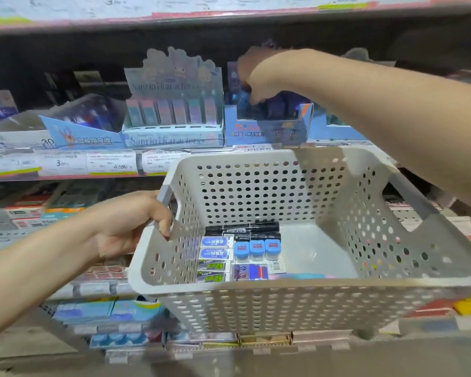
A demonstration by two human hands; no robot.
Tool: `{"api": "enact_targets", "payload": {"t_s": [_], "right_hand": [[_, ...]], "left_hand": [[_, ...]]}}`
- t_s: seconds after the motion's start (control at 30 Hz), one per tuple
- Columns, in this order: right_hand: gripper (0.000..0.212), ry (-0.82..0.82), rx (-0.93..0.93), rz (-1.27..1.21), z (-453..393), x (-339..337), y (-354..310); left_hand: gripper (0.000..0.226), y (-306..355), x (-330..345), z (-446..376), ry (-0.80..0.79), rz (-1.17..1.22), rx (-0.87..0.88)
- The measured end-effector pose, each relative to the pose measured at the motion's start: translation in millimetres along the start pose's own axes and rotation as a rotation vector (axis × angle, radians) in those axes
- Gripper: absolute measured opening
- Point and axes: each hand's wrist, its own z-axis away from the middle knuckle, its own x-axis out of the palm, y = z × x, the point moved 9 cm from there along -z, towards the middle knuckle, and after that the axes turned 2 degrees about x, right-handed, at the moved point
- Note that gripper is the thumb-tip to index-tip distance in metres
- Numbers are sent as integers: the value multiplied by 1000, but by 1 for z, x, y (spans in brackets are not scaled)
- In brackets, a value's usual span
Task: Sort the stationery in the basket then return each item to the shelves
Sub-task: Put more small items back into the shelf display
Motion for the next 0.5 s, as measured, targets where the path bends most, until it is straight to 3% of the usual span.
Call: {"api": "enact_targets", "payload": {"t_s": [0.07, 0.17, 0.3, 0.37, 0.43, 0.5], "right_hand": [[14, -11, -18, 4, -1, 3, -1], [9, -1, -48, -85, -4, 2, -1], [43, -277, 141, -286, -15, 35, 19], [51, -171, 108, -267, -29, 32, 16], [44, 14, 42, -220, -36, 18, 11], [39, 28, 1, -284, -39, 19, 11]], "left_hand": [[56, 2, 0, 0, 3, 3, -7], [61, 3, -1, 0, 16, 0, -17], [68, 2, -4, -1, 44, 15, -23], [74, 0, -7, -2, 56, 16, -22], [73, -1, -8, -3, 67, 20, -22], [69, -1, -7, -4, 68, 24, -18]]}}
